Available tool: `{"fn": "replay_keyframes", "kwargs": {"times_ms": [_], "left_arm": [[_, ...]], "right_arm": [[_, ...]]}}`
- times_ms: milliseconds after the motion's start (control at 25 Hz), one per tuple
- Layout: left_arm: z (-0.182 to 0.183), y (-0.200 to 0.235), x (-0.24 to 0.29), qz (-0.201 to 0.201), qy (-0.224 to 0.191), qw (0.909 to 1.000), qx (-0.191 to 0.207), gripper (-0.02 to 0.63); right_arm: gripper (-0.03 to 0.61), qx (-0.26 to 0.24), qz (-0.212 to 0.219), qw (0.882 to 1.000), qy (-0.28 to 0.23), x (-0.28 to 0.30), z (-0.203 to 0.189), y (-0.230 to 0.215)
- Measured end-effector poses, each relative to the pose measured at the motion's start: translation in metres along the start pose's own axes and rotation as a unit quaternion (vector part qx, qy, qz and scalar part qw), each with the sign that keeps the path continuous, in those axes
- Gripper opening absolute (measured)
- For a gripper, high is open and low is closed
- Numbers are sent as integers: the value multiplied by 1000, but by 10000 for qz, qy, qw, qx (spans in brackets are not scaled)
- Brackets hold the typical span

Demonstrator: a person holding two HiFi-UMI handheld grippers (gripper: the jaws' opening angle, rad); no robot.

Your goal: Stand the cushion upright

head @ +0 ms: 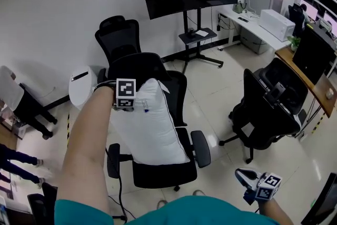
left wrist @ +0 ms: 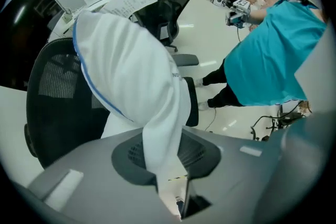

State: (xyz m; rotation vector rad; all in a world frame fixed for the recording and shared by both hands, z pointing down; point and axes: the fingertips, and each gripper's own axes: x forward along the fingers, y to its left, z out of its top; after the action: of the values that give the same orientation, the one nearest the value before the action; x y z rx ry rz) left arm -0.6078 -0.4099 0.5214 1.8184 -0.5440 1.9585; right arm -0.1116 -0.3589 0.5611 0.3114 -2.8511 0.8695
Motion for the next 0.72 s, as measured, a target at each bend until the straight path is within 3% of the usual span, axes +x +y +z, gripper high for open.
{"fn": "replay_keyframes", "kwargs": {"times_ms": [160, 240, 360, 440, 600, 720], "left_arm": [[14, 38, 50, 858, -49, 9949, -520, 155], [32, 61, 80, 1487, -497, 9843, -809, 203], [49, 83, 92, 2332, -1059, 9615, -1001, 279], [48, 86, 83, 2582, -1244, 9517, -1100, 329], [34, 64, 63, 2649, -1617, 9387, -1502, 413], [14, 41, 37, 2968, -1855, 9170, -1915, 419]], "right_arm": [[3, 65, -41, 9998, 197, 2, -6, -3], [3, 103, -42, 9996, 267, 3, -9, -3], [3, 140, -43, 9995, 271, 4, -9, -5], [3, 124, -12, 9996, 248, 6, -4, -7], [3, 74, 266, 9993, 247, 10, 5, -9], [3, -106, 575, 9976, 357, 15, 11, -9]]}}
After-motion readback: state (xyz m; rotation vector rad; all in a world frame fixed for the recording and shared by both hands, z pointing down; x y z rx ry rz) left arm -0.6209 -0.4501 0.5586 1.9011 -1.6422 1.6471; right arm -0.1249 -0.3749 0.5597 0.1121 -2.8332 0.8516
